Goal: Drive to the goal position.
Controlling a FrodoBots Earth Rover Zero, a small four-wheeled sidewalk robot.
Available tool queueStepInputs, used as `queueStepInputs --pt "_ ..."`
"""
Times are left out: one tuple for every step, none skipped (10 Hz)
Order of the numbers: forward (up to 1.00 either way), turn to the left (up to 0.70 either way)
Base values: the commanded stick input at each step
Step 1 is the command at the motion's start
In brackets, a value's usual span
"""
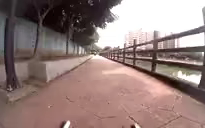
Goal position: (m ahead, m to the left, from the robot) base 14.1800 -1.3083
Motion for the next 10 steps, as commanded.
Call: queueStepInputs --pt "1.00 0.00" --pt "1.00 0.00" --pt "1.00 0.00" --pt "1.00 0.00" --pt "1.00 0.00" --pt "1.00 0.00" --pt "1.00 0.00" --pt "1.00 0.00" --pt "1.00 0.00" --pt "1.00 0.00"
